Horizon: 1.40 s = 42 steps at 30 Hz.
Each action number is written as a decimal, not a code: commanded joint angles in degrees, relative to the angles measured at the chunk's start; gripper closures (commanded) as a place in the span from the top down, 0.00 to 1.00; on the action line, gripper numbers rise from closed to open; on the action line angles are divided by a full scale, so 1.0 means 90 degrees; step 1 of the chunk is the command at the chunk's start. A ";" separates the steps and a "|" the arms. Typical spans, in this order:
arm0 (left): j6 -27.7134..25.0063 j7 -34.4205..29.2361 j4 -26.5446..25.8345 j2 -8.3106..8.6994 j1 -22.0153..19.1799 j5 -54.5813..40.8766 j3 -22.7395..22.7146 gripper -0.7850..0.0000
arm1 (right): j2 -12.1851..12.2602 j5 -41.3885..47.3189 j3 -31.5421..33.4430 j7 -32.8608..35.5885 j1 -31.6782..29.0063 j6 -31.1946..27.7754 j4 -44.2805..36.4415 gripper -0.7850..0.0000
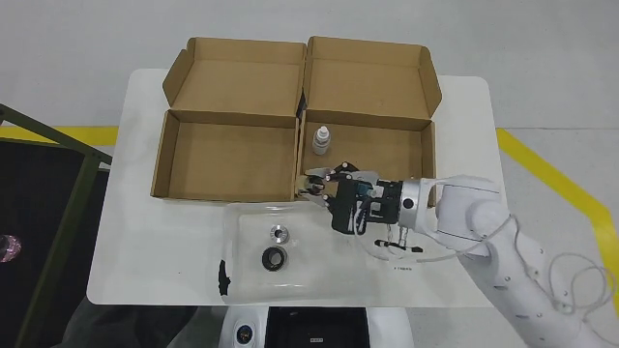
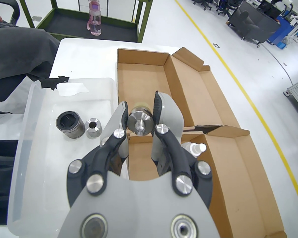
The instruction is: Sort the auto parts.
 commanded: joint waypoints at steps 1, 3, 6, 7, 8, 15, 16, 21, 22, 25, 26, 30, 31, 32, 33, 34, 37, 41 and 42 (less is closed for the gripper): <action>0.0000 0.0000 0.0000 0.0000 0.0000 0.0000 0.0000 1.00 | 0.0015 0.0027 0.0122 -0.0073 -0.0036 -0.0001 -0.0008 0.00; 0.0000 0.0000 0.0000 0.0000 0.0000 0.0000 0.0000 1.00 | 0.0030 0.0081 0.0247 -0.0161 -0.0077 -0.0007 0.0010 0.00; 0.0000 0.0000 0.0000 0.0000 0.0000 0.0000 0.0000 1.00 | 0.0051 0.0205 0.0394 -0.0215 -0.0137 -0.0041 0.0039 0.00; 0.0000 0.0000 0.0000 0.0000 0.0000 0.0000 0.0000 1.00 | 0.0056 0.0240 0.0432 -0.0222 -0.0147 -0.0054 0.0045 0.00; 0.0000 0.0000 0.0000 0.0000 0.0000 0.0000 0.0000 1.00 | 0.0061 0.0282 0.0470 -0.0237 -0.0157 -0.0054 0.0051 0.00; 0.0000 0.0000 0.0000 0.0000 0.0000 0.0000 0.0000 1.00 | 0.0089 0.0440 0.0702 -0.0268 -0.0155 -0.0072 0.0174 0.00; 0.0000 0.0000 0.0000 0.0000 0.0000 0.0000 0.0000 1.00 | 0.0092 0.0463 0.0727 -0.0266 -0.0149 -0.0071 0.0191 0.00; 0.0000 0.0000 0.0000 0.0000 0.0000 0.0000 0.0000 1.00 | 0.0102 0.0521 0.0829 -0.0251 -0.0068 -0.0050 0.0304 0.00; 0.0000 0.0000 0.0000 0.0000 0.0000 0.0000 0.0000 1.00 | 0.0102 0.0539 0.0841 -0.0263 -0.0043 -0.0048 0.0330 0.00; 0.0000 0.0000 0.0000 0.0000 0.0000 0.0000 0.0000 1.00 | 0.0100 0.0577 0.0856 -0.0288 0.0054 -0.0071 0.0445 0.00; 0.0000 0.0000 0.0000 0.0000 0.0000 0.0000 0.0000 1.00 | 0.0099 0.0585 0.0855 -0.0288 0.0088 -0.0069 0.0507 0.00; 0.0000 0.0000 0.0000 0.0000 0.0000 0.0000 0.0000 1.00 | 0.0093 0.0631 0.0800 -0.0199 0.0239 -0.0118 0.0772 0.00; 0.0000 0.0000 0.0000 0.0000 0.0000 0.0000 0.0000 1.00 | 0.0091 0.0648 0.0778 -0.0150 0.0283 -0.0133 0.0851 0.00; 0.0000 0.0000 0.0000 0.0000 0.0000 0.0000 0.0000 1.00 | 0.0090 0.0671 0.0751 -0.0093 0.0329 -0.0155 0.0930 0.00; 0.0000 0.0000 0.0000 0.0000 0.0000 0.0000 0.0000 1.00 | 0.0087 0.0708 0.0725 -0.0042 0.0376 -0.0165 0.1020 0.00; 0.0000 0.0000 0.0000 0.0000 0.0000 0.0000 0.0000 1.00 | 0.0084 0.0736 0.0696 0.0022 0.0425 -0.0183 0.1109 0.00; 0.0000 0.0000 0.0000 0.0000 0.0000 0.0000 0.0000 1.00 | 0.0075 0.0817 0.0594 0.0217 0.0592 -0.0260 0.1374 0.00; 0.0000 0.0000 0.0000 0.0000 0.0000 0.0000 0.0000 1.00 | 0.0068 0.0775 0.0453 0.0566 0.0828 -0.0342 0.1619 0.00; 0.0000 0.0000 0.0000 0.0000 0.0000 0.0000 0.0000 1.00 | 0.0066 0.0775 0.0418 0.0667 0.0886 -0.0351 0.1671 0.00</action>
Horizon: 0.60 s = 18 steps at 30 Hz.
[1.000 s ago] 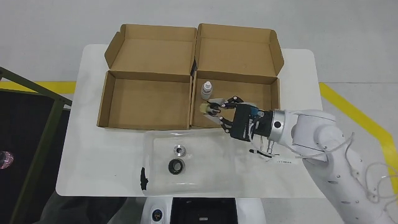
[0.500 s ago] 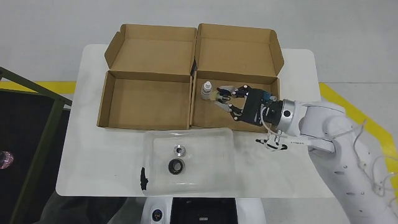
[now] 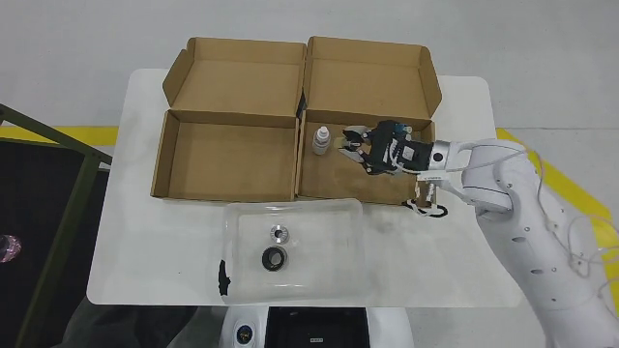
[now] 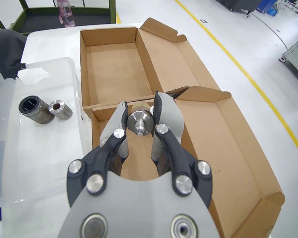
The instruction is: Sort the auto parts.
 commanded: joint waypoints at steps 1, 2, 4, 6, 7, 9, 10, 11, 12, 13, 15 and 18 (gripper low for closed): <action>0.0000 0.0000 0.0000 0.0000 0.0000 0.0000 0.0000 1.00 | -0.0003 0.0017 -0.0061 0.0182 0.0099 -0.0020 0.0097 0.00; 0.0000 0.0000 0.0000 0.0000 0.0000 0.0000 0.0000 1.00 | -0.0004 0.0019 -0.0105 0.0325 0.0161 -0.0039 0.0163 0.00; 0.0000 0.0000 0.0000 0.0000 0.0000 0.0000 0.0000 1.00 | -0.0012 0.0088 -0.0201 0.0579 0.0296 -0.0060 0.0293 0.00; 0.0000 0.0000 0.0000 0.0000 0.0000 0.0000 0.0000 1.00 | -0.0024 0.0181 -0.0333 0.0873 0.0449 -0.0114 0.0468 0.00; 0.0000 0.0000 0.0000 0.0000 0.0000 0.0000 0.0000 1.00 | -0.0034 0.0253 -0.0397 0.0989 0.0532 -0.0118 0.0559 0.00; 0.0000 0.0000 0.0000 0.0000 0.0000 0.0000 0.0000 1.00 | -0.0055 0.0361 -0.0532 0.1199 0.0691 -0.0114 0.0716 0.00; 0.0000 0.0000 0.0000 0.0000 0.0000 0.0000 0.0000 1.00 | -0.0067 0.0399 -0.0588 0.1257 0.0769 -0.0091 0.0789 0.00; 0.0000 0.0000 0.0000 0.0000 0.0000 0.0000 0.0000 1.00 | -0.0080 0.0410 -0.0653 0.1317 0.0839 -0.0075 0.0865 0.00; 0.0000 0.0000 0.0000 0.0000 0.0000 0.0000 0.0000 1.00 | -0.0094 0.0420 -0.0724 0.1368 0.0904 -0.0056 0.0945 0.00; 0.0000 0.0000 0.0000 0.0000 0.0000 0.0000 0.0000 1.00 | -0.0109 0.0431 -0.0792 0.1403 0.0970 -0.0038 0.1023 0.00; 0.0000 0.0000 0.0000 0.0000 0.0000 0.0000 0.0000 1.00 | -0.0137 0.0398 -0.0923 0.1503 0.1101 0.0010 0.1171 0.00; 0.0000 0.0000 0.0000 0.0000 0.0000 0.0000 0.0000 1.00 | -0.0185 0.0326 -0.1131 0.1643 0.1309 0.0053 0.1412 0.00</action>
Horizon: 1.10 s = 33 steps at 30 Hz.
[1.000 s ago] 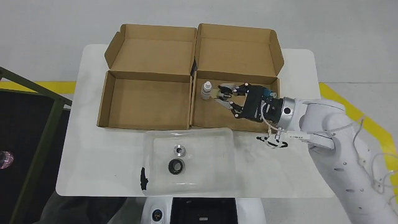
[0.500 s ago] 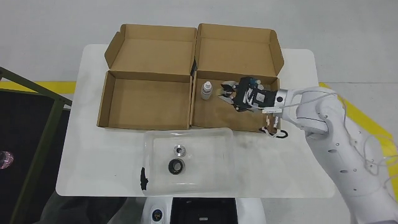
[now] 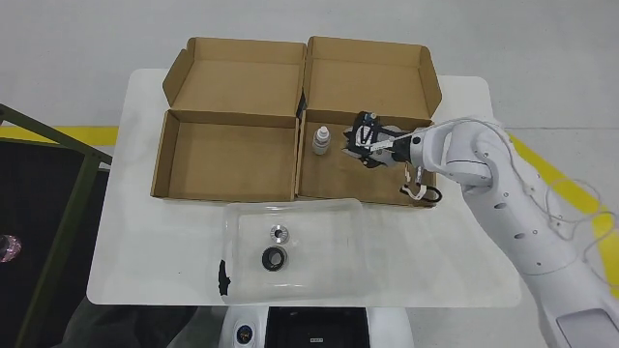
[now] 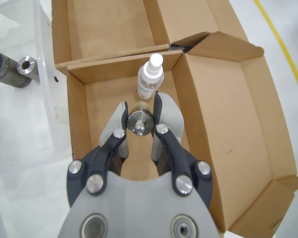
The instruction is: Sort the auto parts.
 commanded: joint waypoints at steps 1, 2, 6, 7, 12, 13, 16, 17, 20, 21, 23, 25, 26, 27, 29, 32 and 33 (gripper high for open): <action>0.0000 0.0000 0.0000 0.0000 0.0000 0.0000 0.0000 1.00 | -0.0028 -0.0037 -0.0123 0.0079 0.0119 0.0022 0.0143 0.00; 0.0000 0.0000 0.0000 0.0000 0.0000 0.0000 0.0000 1.00 | -0.0047 -0.0041 -0.0195 0.0117 0.0181 0.0033 0.0234 0.00; 0.0000 0.0000 0.0000 0.0000 0.0000 0.0000 0.0000 1.00 | -0.0126 -0.0081 -0.0485 0.0217 0.0412 0.0058 0.0583 0.00; 0.0000 0.0000 0.0000 0.0000 0.0000 0.0000 0.0000 1.00 | -0.0148 -0.0076 -0.0556 0.0216 0.0459 0.0061 0.0675 0.00; 0.0000 0.0000 0.0000 0.0000 0.0000 0.0000 0.0000 1.00 | -0.0266 -0.0092 -0.0911 0.0213 0.0696 0.0088 0.1147 0.00; 0.0000 0.0000 0.0000 0.0000 0.0000 0.0000 0.0000 1.00 | -0.0291 -0.0094 -0.0974 0.0194 0.0739 0.0110 0.1230 0.00; 0.0000 0.0000 0.0000 0.0000 0.0000 0.0000 0.0000 1.00 | -0.0366 -0.0123 -0.1177 0.0170 0.0845 0.0133 0.1431 0.00; 0.0000 0.0000 0.0000 0.0000 0.0000 0.0000 0.0000 1.00 | -0.0389 -0.0139 -0.1237 0.0155 0.0875 0.0137 0.1486 0.00; 0.0000 0.0000 0.0000 0.0000 0.0000 0.0000 0.0000 1.00 | -0.0446 -0.0203 -0.1361 0.0093 0.0963 0.0175 0.1648 0.00; 0.0000 0.0000 0.0000 0.0000 0.0000 0.0000 0.0000 1.00 | -0.0461 -0.0239 -0.1394 0.0081 0.0988 0.0189 0.1696 0.00; 0.0000 0.0000 0.0000 0.0000 0.0000 0.0000 0.0000 1.00 | -0.0490 -0.0282 -0.1456 0.0045 0.1013 0.0224 0.1763 0.04; 0.0000 0.0000 0.0000 0.0000 0.0000 0.0000 0.0000 1.00 | -0.0514 -0.0333 -0.1507 0.0012 0.1032 0.0247 0.1829 0.07; 0.0000 0.0000 0.0000 0.0000 0.0000 0.0000 0.0000 1.00 | -0.0524 -0.0348 -0.1522 -0.0016 0.1040 0.0262 0.1869 0.07; 0.0000 0.0000 0.0000 0.0000 0.0000 0.0000 0.0000 1.00 | -0.0534 -0.0369 -0.1539 -0.0035 0.1051 0.0260 0.1901 0.08; 0.0000 0.0000 0.0000 0.0000 0.0000 0.0000 0.0000 1.00 | -0.0550 -0.0396 -0.1562 -0.0063 0.1072 0.0264 0.1950 0.11; 0.0000 0.0000 0.0000 0.0000 0.0000 0.0000 0.0000 1.00 | -0.0569 -0.0428 -0.1584 -0.0094 0.1092 0.0263 0.1987 0.25; 0.0000 0.0000 0.0000 0.0000 0.0000 0.0000 0.0000 1.00 | -0.0574 -0.0435 -0.1587 -0.0101 0.1096 0.0266 0.1999 0.30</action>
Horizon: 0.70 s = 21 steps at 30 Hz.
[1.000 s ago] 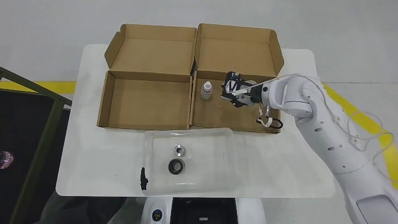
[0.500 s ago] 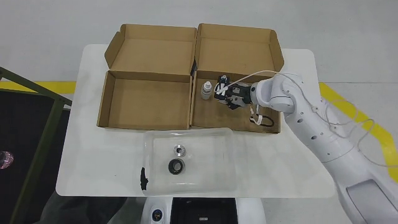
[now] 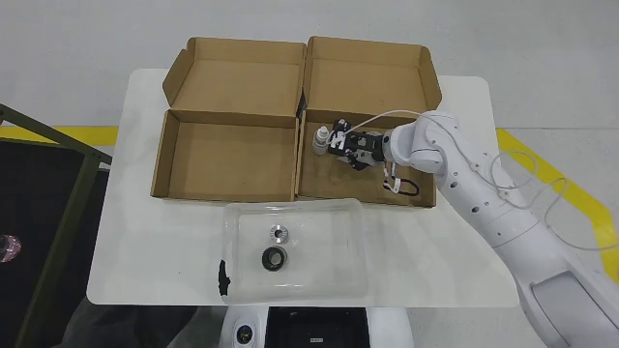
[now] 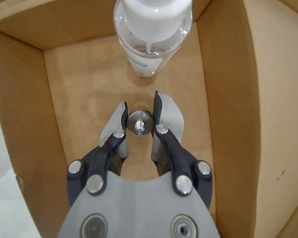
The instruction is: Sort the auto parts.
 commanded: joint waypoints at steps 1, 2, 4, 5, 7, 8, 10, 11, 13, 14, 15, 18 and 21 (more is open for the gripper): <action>0.0000 0.0000 0.0000 0.0000 0.0000 0.0000 0.0000 1.00 | -0.0007 -0.0007 -0.0001 -0.0021 0.0002 0.0008 0.0012 0.36; 0.0000 0.0000 0.0000 0.0000 0.0000 0.0000 0.0000 1.00 | -0.0010 -0.0005 0.0001 -0.0043 -0.0001 0.0005 0.0018 0.37; 0.0000 0.0000 0.0000 0.0000 0.0000 0.0000 0.0000 1.00 | -0.0011 -0.0007 0.0016 -0.0063 -0.0006 0.0000 0.0013 0.38; 0.0000 0.0000 0.0000 0.0000 0.0000 0.0000 0.0000 1.00 | -0.0008 0.0006 0.0038 -0.0070 -0.0006 0.0000 -0.0012 0.38; 0.0000 0.0000 0.0000 0.0000 0.0000 0.0000 0.0000 1.00 | 0.0010 0.0055 0.0114 -0.0081 -0.0016 -0.0025 -0.0061 0.40; 0.0000 0.0000 0.0000 0.0000 0.0000 0.0000 0.0000 1.00 | 0.0025 0.0067 0.0161 -0.0066 -0.0021 -0.0056 -0.0102 0.40; 0.0000 0.0000 0.0000 0.0000 0.0000 0.0000 0.0000 1.00 | 0.0071 0.0121 0.0299 -0.0053 -0.0054 -0.0127 -0.0204 0.40; 0.0000 0.0000 0.0000 0.0000 0.0000 0.0000 0.0000 1.00 | 0.0102 0.0141 0.0381 -0.0023 -0.0079 -0.0158 -0.0280 0.40; 0.0000 0.0000 0.0000 0.0000 0.0000 0.0000 0.0000 1.00 | 0.0175 0.0194 0.0572 0.0048 -0.0163 -0.0242 -0.0468 0.41; 0.0000 0.0000 0.0000 0.0000 0.0000 0.0000 0.0000 1.00 | 0.0216 0.0214 0.0680 0.0079 -0.0214 -0.0284 -0.0590 0.42; 0.0000 0.0000 0.0000 0.0000 0.0000 0.0000 0.0000 1.00 | 0.0257 0.0284 0.0798 0.0070 -0.0289 -0.0330 -0.0710 0.44; 0.0000 0.0000 0.0000 0.0000 0.0000 0.0000 0.0000 1.00 | 0.0388 0.0381 0.1154 0.0125 -0.0519 -0.0443 -0.1131 0.45; 0.0000 0.0000 0.0000 0.0000 0.0000 0.0000 0.0000 1.00 | 0.0502 0.0501 0.1474 0.0167 -0.0806 -0.0480 -0.1620 0.47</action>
